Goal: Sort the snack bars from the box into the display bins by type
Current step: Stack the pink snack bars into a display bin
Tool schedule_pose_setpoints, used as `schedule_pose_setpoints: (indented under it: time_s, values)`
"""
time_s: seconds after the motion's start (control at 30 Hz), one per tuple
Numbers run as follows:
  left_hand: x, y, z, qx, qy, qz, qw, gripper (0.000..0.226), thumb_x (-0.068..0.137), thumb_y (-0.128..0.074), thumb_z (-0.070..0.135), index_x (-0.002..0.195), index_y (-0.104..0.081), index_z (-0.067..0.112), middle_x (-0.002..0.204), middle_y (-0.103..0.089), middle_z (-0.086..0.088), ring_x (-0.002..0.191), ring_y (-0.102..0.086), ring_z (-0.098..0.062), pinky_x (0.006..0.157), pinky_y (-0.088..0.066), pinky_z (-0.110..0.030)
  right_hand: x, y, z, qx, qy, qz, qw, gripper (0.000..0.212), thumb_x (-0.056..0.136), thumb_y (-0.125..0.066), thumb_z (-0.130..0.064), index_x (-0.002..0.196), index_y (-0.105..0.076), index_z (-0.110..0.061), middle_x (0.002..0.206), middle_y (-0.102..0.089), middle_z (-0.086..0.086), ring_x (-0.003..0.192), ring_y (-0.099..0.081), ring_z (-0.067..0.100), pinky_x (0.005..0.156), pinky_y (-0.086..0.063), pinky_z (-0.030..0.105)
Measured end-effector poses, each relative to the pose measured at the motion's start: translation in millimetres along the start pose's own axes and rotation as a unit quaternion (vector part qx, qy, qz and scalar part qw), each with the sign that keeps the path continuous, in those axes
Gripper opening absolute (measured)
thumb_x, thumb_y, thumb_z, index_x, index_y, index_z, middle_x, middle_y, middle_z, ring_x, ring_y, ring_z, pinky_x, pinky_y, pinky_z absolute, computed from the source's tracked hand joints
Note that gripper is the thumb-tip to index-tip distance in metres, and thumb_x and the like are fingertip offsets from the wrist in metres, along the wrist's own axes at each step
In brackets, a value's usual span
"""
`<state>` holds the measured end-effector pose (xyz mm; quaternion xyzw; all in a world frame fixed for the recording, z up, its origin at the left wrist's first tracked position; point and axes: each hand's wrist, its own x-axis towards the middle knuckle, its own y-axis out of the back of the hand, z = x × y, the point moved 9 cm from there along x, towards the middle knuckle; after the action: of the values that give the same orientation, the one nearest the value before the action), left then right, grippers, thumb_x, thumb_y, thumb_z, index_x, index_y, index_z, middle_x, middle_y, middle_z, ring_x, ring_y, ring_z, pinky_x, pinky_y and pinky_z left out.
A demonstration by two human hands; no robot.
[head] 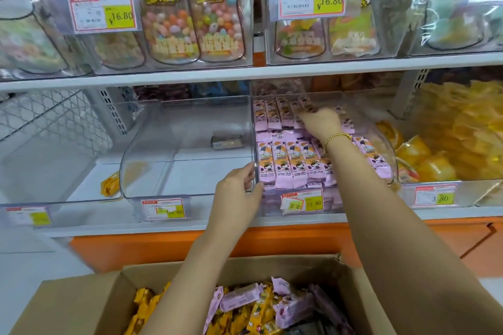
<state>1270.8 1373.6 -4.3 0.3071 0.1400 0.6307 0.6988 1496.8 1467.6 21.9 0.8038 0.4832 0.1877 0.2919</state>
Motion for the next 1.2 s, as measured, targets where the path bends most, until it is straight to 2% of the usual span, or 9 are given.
schedule_pose_setpoints:
  time_s: [0.13, 0.2, 0.43, 0.6, 0.8, 0.9, 0.97, 1.1, 1.2]
  values:
    - [-17.4, 7.4, -8.0, -0.087, 0.0, 0.03, 0.996, 0.036, 0.094, -0.056, 0.018, 0.13, -0.057, 0.022, 0.123, -0.062, 0.01, 0.11, -0.057, 0.0, 0.081, -0.042, -0.002, -39.8, 22.4, -3.7, 0.002, 0.07, 0.09, 0.993, 0.039, 0.092, -0.056, -0.035, 0.11, -0.059, 0.0, 0.113, -0.061, 0.022, 0.106, -0.055, 0.034, 0.084, -0.043, 0.034]
    - [-36.1, 15.6, -14.7, -0.135, -0.003, 0.068, 0.989, 0.022, 0.093, -0.057, 0.021, 0.112, -0.066, 0.024, 0.105, -0.068, 0.015, 0.096, -0.061, 0.004, 0.075, -0.045, -0.003, -79.8, 30.6, -8.3, 0.059, 0.14, 0.123, 0.981, 0.021, 0.091, -0.057, -0.028, 0.094, -0.063, -0.008, 0.096, -0.065, 0.012, 0.093, -0.059, 0.026, 0.072, -0.043, 0.025]
    - [-117.5, 11.3, -121.6, -0.119, 0.099, 0.113, 0.981, 0.037, 0.09, -0.055, 0.035, 0.057, -0.055, 0.019, 0.057, -0.06, 0.002, 0.056, -0.058, -0.017, 0.059, -0.043, -0.031, -219.3, -61.0, 28.3, 0.122, 0.19, -0.174, 0.959, 0.029, 0.091, -0.062, -0.025, 0.062, -0.056, -0.02, 0.056, -0.053, -0.006, 0.055, -0.046, 0.009, 0.054, -0.037, 0.022]
    - [-181.9, -32.3, -226.9, -0.031, 0.246, 0.019, 0.969, 0.009, 0.09, -0.062, 0.017, 0.085, -0.066, 0.012, 0.093, -0.073, -0.01, 0.09, -0.067, -0.028, 0.067, -0.042, -0.028, -218.2, -166.4, 150.2, -0.07, 0.061, -0.268, 0.959, 0.014, 0.09, -0.061, -0.022, 0.097, -0.068, -0.012, 0.094, -0.069, 0.005, 0.088, -0.064, 0.018, 0.078, -0.048, 0.028]
    - [-252.6, -73.2, -290.4, 0.093, 0.329, -0.136, 0.93, 0.054, 0.09, -0.061, 0.025, 0.14, -0.044, 0.014, 0.138, -0.052, -0.006, 0.125, -0.05, -0.023, 0.103, -0.037, -0.029, -234.5, -208.8, 269.3, -0.317, 0.083, -0.298, 0.896, 0.045, 0.097, -0.04, -0.009, 0.142, -0.039, -0.016, 0.143, -0.044, 0.008, 0.131, -0.04, 0.026, 0.109, -0.023, 0.029]
    - [-258.8, -76.1, -293.1, 0.117, 0.307, -0.143, 0.933, 0.055, 0.089, -0.062, 0.023, 0.14, -0.043, 0.015, 0.141, -0.049, -0.005, 0.128, -0.047, -0.022, 0.105, -0.034, -0.027, -230.4, -214.3, 284.5, -0.203, 0.038, -0.247, 0.947, 0.049, 0.093, -0.045, -0.001, 0.141, -0.041, -0.011, 0.143, -0.045, 0.014, 0.131, -0.04, 0.03, 0.11, -0.025, 0.03]
    - [-259.0, -76.1, -294.6, 0.125, 0.299, -0.138, 0.936, 0.053, 0.089, -0.063, 0.022, 0.139, -0.045, 0.014, 0.14, -0.05, -0.005, 0.127, -0.048, -0.022, 0.104, -0.035, -0.027, -224.3, -208.1, 314.5, -0.049, -0.12, -0.161, 0.978, 0.043, 0.092, -0.049, -0.004, 0.135, -0.048, -0.005, 0.135, -0.05, 0.018, 0.124, -0.047, 0.033, 0.105, -0.036, 0.036]
    - [-260.6, -75.4, -297.0, 0.124, 0.299, -0.126, 0.938, 0.049, 0.089, -0.063, 0.02, 0.135, -0.05, 0.014, 0.136, -0.053, -0.005, 0.122, -0.052, -0.023, 0.099, -0.04, -0.027, -255.2, -250.4, 374.9, 0.273, -0.432, -0.132, 0.849, 0.047, 0.094, -0.058, -0.026, 0.137, -0.047, -0.011, 0.133, -0.052, 0.012, 0.109, -0.054, 0.03, 0.087, -0.052, 0.044]
    - [-260.7, -74.8, -293.9, 0.121, 0.291, -0.11, 0.943, 0.043, 0.088, -0.063, 0.016, 0.131, -0.053, 0.015, 0.132, -0.055, -0.006, 0.119, -0.053, -0.022, 0.097, -0.04, -0.026, -259.7, -270.8, 386.5, 0.374, -0.485, -0.089, 0.786, 0.034, 0.092, -0.06, -0.034, 0.12, -0.056, -0.015, 0.115, -0.06, 0.007, 0.091, -0.057, 0.021, 0.06, -0.054, 0.03]
